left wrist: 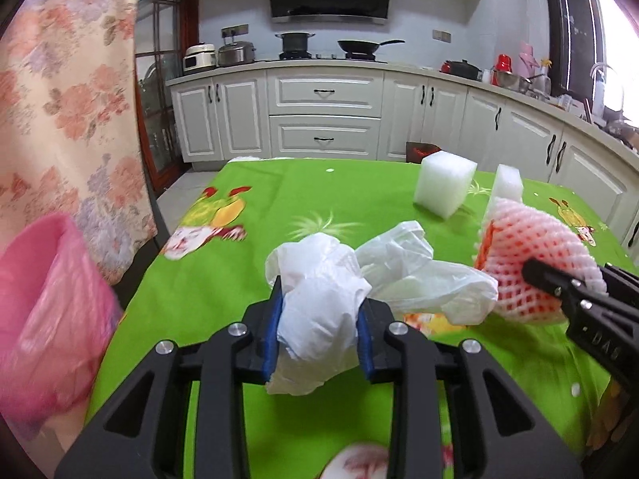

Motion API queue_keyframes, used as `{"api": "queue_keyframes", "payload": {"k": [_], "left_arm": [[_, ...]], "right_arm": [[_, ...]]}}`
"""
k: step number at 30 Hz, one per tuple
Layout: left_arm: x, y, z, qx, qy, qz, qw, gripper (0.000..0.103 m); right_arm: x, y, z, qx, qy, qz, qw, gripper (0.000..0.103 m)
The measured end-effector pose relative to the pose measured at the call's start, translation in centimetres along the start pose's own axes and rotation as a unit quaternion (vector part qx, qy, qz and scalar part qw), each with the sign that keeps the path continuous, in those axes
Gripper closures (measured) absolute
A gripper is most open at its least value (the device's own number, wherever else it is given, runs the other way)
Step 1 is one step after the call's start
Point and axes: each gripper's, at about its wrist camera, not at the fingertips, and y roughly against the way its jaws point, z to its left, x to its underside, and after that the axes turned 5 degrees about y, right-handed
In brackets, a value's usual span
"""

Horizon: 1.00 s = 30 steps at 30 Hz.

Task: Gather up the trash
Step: 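Grasp a pink foam net with the right tool while the left tool grasps a white plastic bag, then carry the foam net and plastic bag over the pink wastebasket with both tools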

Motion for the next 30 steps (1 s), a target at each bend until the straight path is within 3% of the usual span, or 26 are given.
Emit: {"api": "queue_keyframes", "payload": {"k": [13,30], "left_arm": [[3.7,5.6,3.2,0.007,0.045,-0.002,0.999,0.073],[5.2,12.4,3.2,0.024,0.031,-0.053,0.9978,0.072]], "right_arm": [[2.8,4.5,2.9,-0.05,0.02,-0.015,0.998,0.072],[3.9,7.5,6.4,-0.112,0.044,-0.034,0.992,0.072]]}}
